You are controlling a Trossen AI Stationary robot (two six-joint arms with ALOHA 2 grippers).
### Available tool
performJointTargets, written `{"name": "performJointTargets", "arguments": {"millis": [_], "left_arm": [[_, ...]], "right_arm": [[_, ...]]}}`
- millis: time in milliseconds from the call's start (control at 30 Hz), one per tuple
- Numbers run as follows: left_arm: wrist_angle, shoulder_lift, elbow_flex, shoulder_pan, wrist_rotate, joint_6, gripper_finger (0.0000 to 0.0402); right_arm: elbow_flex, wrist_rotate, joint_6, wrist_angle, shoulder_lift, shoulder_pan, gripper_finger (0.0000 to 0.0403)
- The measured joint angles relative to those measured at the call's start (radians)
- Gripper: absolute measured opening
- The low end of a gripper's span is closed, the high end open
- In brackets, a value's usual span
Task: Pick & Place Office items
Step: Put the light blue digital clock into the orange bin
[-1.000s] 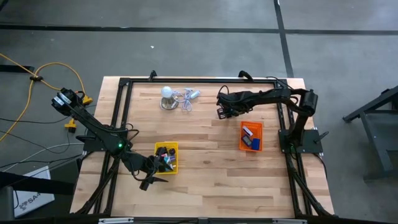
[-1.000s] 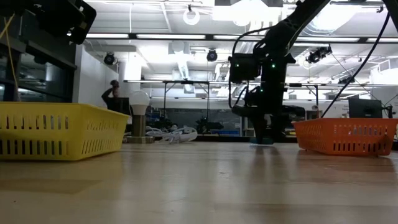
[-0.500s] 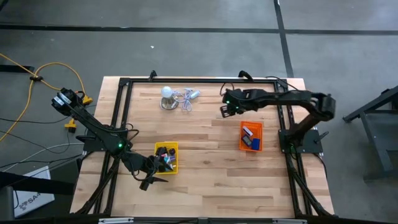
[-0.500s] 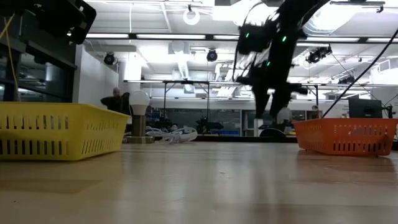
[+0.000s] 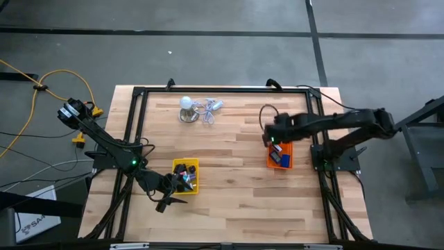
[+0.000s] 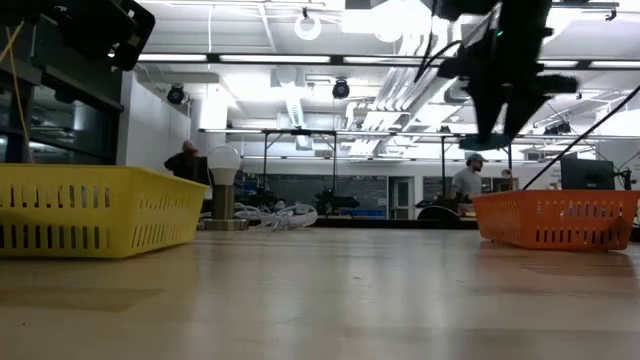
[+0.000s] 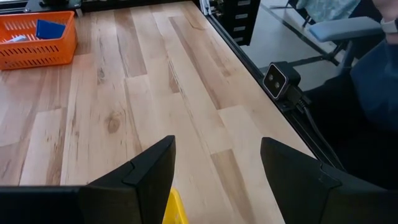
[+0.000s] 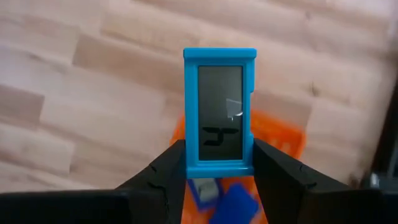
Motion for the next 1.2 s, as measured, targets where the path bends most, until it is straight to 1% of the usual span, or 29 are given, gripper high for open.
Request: {"name": "performJointTargets", "arguments": {"millis": [100, 300, 400, 467, 600, 733, 1067, 1200], "left_arm": [[0.000, 0.000, 0.000, 0.000, 0.000, 0.000, 0.0230], [0.000, 0.000, 0.000, 0.000, 0.000, 0.000, 0.0230], [-0.001, 0.000, 0.000, 0.000, 0.000, 0.000, 0.0230], [-0.001, 0.000, 0.000, 0.000, 0.000, 0.000, 0.0230], [-0.001, 0.000, 0.000, 0.000, 0.000, 0.000, 0.0230], [-0.001, 0.000, 0.000, 0.000, 0.000, 0.000, 0.0230], [-0.001, 0.000, 0.000, 0.000, 0.000, 0.000, 0.0230], [-0.001, 0.000, 0.000, 0.000, 0.000, 0.000, 0.0230]], "right_arm": [[0.000, 0.010, 0.156, -0.053, 0.000, 0.105, 0.0147], [0.000, 0.047, 0.456, -0.056, 0.028, 0.320, 0.0147], [0.000, 0.046, 0.574, -0.060, 0.075, 0.397, 0.0147], [0.000, 0.044, 0.633, -0.066, 0.110, 0.426, 0.0147], [-0.001, 0.018, 0.706, -0.081, 0.176, 0.437, 0.0148], [-0.001, -0.001, 0.726, -0.076, 0.217, 0.419, 0.0150], [-0.004, -0.004, 0.675, -0.018, 0.233, 0.356, 0.0150], [-0.041, -0.033, 0.649, 0.017, 0.233, 0.329, 0.0148]]}}
